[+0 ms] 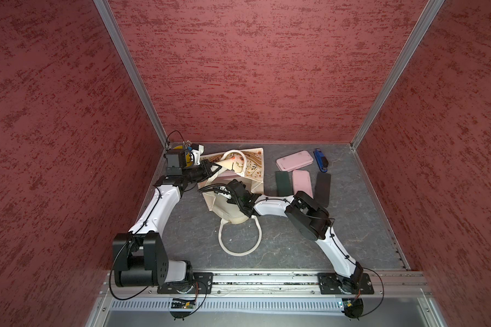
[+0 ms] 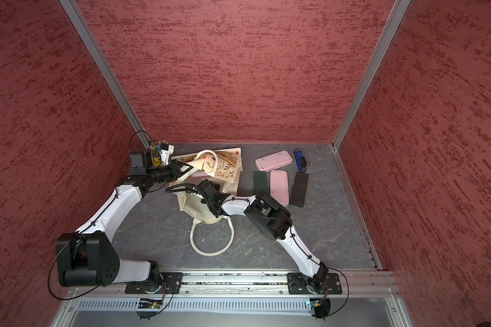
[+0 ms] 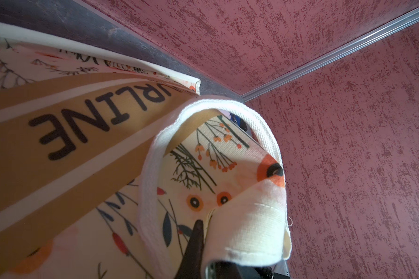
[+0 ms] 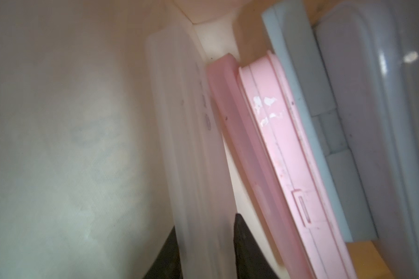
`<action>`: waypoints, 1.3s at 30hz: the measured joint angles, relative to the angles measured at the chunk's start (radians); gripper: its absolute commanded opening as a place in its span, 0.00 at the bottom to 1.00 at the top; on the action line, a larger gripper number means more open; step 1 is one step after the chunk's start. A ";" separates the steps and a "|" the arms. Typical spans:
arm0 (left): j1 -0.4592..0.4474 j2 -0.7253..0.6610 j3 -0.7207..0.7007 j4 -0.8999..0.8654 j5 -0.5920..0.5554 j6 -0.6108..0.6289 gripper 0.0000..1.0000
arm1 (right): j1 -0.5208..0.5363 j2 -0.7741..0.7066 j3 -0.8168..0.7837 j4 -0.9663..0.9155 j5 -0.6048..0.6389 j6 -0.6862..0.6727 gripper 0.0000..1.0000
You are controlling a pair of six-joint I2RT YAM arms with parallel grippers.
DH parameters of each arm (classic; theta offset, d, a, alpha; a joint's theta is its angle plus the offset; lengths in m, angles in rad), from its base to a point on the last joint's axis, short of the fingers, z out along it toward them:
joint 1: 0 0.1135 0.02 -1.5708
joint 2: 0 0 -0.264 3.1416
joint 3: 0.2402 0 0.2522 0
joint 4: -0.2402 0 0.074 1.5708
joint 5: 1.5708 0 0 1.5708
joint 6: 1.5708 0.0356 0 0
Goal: Take out the pencil case from the canvas bag
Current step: Pick up the pencil case from the canvas bag, then place the pencil case at the center of the board.
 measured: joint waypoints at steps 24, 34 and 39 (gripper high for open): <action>0.000 0.000 0.000 -0.008 0.006 0.000 0.03 | 0.097 -0.358 -0.413 0.057 -0.061 0.104 0.08; 0.003 0.000 0.000 -0.012 0.008 0.000 0.03 | 0.108 -0.575 -0.632 0.175 -0.089 0.177 0.00; 0.003 0.000 0.000 -0.013 0.008 0.000 0.03 | 0.108 -0.678 -0.734 0.273 -0.122 0.217 0.00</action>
